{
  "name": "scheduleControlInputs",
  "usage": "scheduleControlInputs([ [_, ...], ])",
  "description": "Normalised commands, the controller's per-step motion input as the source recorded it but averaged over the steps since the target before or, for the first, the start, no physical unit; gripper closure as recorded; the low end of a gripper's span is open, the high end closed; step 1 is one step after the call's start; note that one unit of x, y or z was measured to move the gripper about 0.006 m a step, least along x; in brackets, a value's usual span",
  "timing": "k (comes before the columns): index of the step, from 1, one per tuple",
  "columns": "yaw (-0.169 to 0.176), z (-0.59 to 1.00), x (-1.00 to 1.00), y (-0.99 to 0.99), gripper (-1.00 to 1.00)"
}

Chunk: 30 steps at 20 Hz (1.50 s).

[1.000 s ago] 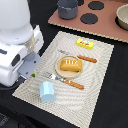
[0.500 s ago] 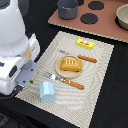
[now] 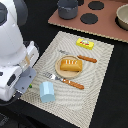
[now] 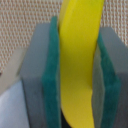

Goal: Interact with the objects in diverse but meaningful ways.

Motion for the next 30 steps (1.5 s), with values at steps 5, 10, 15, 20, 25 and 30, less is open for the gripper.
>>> scheduleControlInputs([
  [5, 0.012, 0.34, 0.28, 0.00, -1.00],
  [10, 0.004, 0.47, 0.45, 0.11, -1.00],
  [15, 0.000, 0.64, 0.85, 0.28, -1.00],
  [20, 0.000, 0.58, 0.93, 0.33, -1.00],
  [25, 0.000, 0.47, 0.92, 0.31, -1.00],
  [30, 0.000, 0.37, 0.88, 0.33, -1.00],
])
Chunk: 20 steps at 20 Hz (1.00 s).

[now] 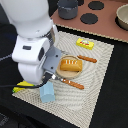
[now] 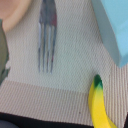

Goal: Interact with the objects in diverse but meaningful ways.

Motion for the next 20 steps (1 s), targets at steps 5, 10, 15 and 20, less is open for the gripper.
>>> scheduleControlInputs([
  [5, 0.000, 0.23, 0.77, 0.27, -1.00],
  [10, 0.000, 0.08, 0.64, 0.27, -1.00],
  [15, 0.000, 0.00, 0.58, 0.24, -1.00],
  [20, 0.000, 0.00, 0.51, 0.21, -1.00],
])
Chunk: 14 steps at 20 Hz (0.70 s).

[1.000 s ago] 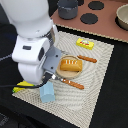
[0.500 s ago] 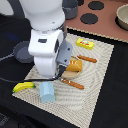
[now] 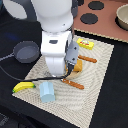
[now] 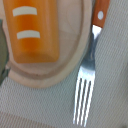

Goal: Interact with the objects in diverse but meaningful ways.

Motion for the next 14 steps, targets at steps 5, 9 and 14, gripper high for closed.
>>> scheduleControlInputs([
  [5, 0.000, 0.00, 0.50, 0.26, -1.00],
  [9, -0.008, 0.00, 0.54, 0.31, -1.00],
  [14, -0.009, -0.01, 0.47, 0.28, -1.00],
])
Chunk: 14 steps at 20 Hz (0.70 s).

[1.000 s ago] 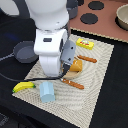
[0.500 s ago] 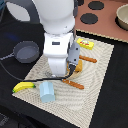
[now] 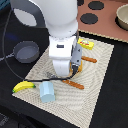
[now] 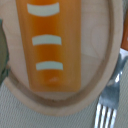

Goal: Interact with the objects in diverse but meaningful ways.

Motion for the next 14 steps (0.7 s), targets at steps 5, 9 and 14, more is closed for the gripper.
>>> scheduleControlInputs([
  [5, 0.000, -0.11, 0.23, 0.09, -1.00],
  [9, 0.000, -0.15, 0.07, 0.00, -1.00],
  [14, 0.000, -0.09, 0.09, 0.00, -1.00],
])
